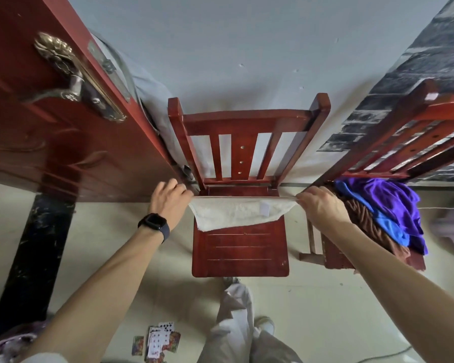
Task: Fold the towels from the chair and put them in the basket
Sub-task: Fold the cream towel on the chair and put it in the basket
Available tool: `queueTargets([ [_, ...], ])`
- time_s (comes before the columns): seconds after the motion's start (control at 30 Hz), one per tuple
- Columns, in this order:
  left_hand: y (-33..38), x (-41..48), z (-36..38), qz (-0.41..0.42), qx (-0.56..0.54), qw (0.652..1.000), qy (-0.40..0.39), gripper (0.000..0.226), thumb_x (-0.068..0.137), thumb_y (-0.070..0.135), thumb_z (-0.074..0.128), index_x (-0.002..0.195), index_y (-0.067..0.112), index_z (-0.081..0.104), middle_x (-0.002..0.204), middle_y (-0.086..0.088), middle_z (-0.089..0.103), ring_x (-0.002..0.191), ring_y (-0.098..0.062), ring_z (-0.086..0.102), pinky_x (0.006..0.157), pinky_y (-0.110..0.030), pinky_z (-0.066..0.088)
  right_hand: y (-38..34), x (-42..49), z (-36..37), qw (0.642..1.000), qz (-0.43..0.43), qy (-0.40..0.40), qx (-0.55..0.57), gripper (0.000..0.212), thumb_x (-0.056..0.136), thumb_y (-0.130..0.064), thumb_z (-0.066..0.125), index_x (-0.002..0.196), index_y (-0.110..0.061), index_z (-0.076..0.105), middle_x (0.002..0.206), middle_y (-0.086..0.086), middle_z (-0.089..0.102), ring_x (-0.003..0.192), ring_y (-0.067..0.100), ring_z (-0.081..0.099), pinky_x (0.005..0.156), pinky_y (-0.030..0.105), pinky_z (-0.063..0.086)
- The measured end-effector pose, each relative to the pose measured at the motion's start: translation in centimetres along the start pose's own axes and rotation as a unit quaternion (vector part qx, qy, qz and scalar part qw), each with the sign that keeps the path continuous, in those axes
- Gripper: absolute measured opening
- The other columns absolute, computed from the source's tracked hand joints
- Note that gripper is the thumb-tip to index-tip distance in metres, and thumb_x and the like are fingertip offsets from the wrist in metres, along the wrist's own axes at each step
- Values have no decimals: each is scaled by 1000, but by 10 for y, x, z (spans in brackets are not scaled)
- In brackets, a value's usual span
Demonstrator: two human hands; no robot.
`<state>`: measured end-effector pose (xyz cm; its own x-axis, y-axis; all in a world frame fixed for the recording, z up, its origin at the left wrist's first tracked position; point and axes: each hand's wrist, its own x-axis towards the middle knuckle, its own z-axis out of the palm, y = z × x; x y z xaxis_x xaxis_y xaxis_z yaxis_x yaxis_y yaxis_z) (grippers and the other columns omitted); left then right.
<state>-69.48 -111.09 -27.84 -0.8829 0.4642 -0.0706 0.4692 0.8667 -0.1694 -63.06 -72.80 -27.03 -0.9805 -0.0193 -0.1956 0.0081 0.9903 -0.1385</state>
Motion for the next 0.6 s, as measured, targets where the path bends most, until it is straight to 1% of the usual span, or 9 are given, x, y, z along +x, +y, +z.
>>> queueTargets([
  [0.1, -9, 13, -1, 9, -23, 999, 46, 9, 75, 14, 77, 82, 19, 74, 80, -1, 68, 81, -30, 57, 66, -38, 41, 2, 10, 0, 1000, -2, 27, 14, 15, 93, -18, 68, 106, -15, 75, 105, 8, 67, 104, 30, 58, 69, 43, 57],
  [0.17, -8, 13, 5, 13, -28, 997, 68, 5, 78, 18, 74, 83, 19, 74, 80, -1, 67, 80, -30, 57, 67, -39, 40, 4, 9, 9, 1000, -6, 27, 5, 16, 91, -17, 70, 106, -17, 75, 103, 7, 66, 102, 30, 57, 65, 43, 58],
  [0.27, 6, -2, 27, 18, -29, 998, 53, 8, 77, 16, 76, 83, 20, 73, 78, 0, 66, 81, -29, 56, 68, -39, 41, 10, -3, 37, 1000, 2, 2, -7, 18, 90, -18, 71, 108, -20, 75, 104, 5, 65, 98, 27, 57, 63, 42, 58],
  [0.37, 31, -31, 60, 27, -24, 999, -6, 13, 71, 15, 80, 82, 19, 73, 78, 0, 66, 79, -27, 58, 67, -38, 41, 13, -26, 77, 998, 17, -50, -18, 26, 89, -19, 72, 115, -24, 73, 113, 2, 65, 103, 25, 55, 71, 41, 58],
  [0.43, 51, -55, 87, 24, -22, 998, -55, 18, 66, 15, 84, 80, 20, 73, 76, 0, 66, 76, -26, 59, 65, -36, 40, 14, -46, 111, 994, 23, -104, -26, 30, 89, -19, 70, 119, -26, 70, 117, 0, 62, 109, 25, 54, 77, 41, 57],
  [0.53, 82, -95, 131, 26, -21, 988, -153, 21, 62, 17, 86, 76, 23, 73, 73, 3, 65, 76, -24, 60, 65, -35, 43, 14, -83, 164, 987, 42, -152, -8, 23, 93, -17, 64, 112, -25, 72, 115, 2, 63, 113, 27, 56, 80, 43, 57],
  [0.6, 101, -119, 155, 33, -24, 977, -208, 20, 59, 17, 87, 73, 23, 73, 70, 4, 64, 75, -23, 60, 65, -35, 44, 15, -111, 200, 981, 59, -185, -10, 21, 94, -17, 61, 109, -25, 74, 114, 1, 64, 112, 27, 57, 81, 40, 56],
])
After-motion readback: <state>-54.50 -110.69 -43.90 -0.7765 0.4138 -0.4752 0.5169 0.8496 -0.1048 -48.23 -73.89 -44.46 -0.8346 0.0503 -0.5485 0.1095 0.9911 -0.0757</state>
